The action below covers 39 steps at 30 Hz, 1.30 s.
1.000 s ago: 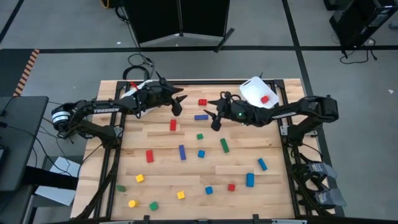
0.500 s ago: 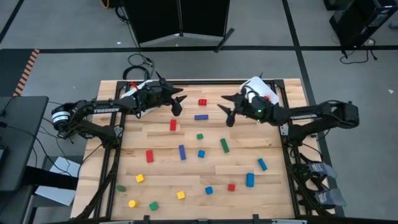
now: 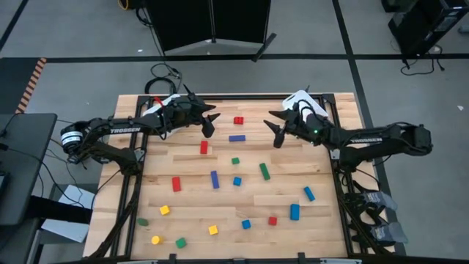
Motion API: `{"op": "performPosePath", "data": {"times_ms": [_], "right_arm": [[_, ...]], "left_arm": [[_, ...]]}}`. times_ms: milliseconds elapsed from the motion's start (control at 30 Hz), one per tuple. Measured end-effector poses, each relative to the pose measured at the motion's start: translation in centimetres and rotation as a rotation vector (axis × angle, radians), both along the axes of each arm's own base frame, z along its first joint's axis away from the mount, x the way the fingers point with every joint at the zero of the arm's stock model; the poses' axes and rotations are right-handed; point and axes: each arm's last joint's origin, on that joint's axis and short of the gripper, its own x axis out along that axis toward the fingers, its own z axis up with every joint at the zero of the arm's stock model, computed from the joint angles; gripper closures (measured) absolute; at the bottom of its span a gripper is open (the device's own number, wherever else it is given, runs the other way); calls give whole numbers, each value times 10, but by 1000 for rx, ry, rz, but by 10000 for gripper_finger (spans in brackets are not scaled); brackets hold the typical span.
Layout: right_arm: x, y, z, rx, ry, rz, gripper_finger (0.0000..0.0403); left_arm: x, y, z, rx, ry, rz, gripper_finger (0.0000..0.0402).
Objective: Sort blocks by size
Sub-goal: Put the large violet block into the left white bin
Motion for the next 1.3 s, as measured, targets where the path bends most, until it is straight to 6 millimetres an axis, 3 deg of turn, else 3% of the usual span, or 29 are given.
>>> {"op": "performPosePath", "data": {"times_ms": [133, 367, 500, 667, 933, 1300], "right_arm": [[18, -1, -13, 76, 46, 30, 183], [67, 0, -38, 157, 241, 149, 172], [86, -10, -59, 197, 421, 144, 167], [108, -24, -72, 234, 526, 182, 166], [127, -37, -87, 216, 665, 204, 166], [133, -50, -113, 252, 743, 172, 166]], "left_arm": [[0, 0, 0, 19, 6, -1, 213], [0, 0, 2, 19, -9, 10, 213], [0, -1, 0, 0, 2, 9, 213], [0, -2, -2, -8, 15, 1, 213], [0, -2, -3, -15, 28, 0, 213], [0, -2, -3, 3, 38, -7, 213]]}}
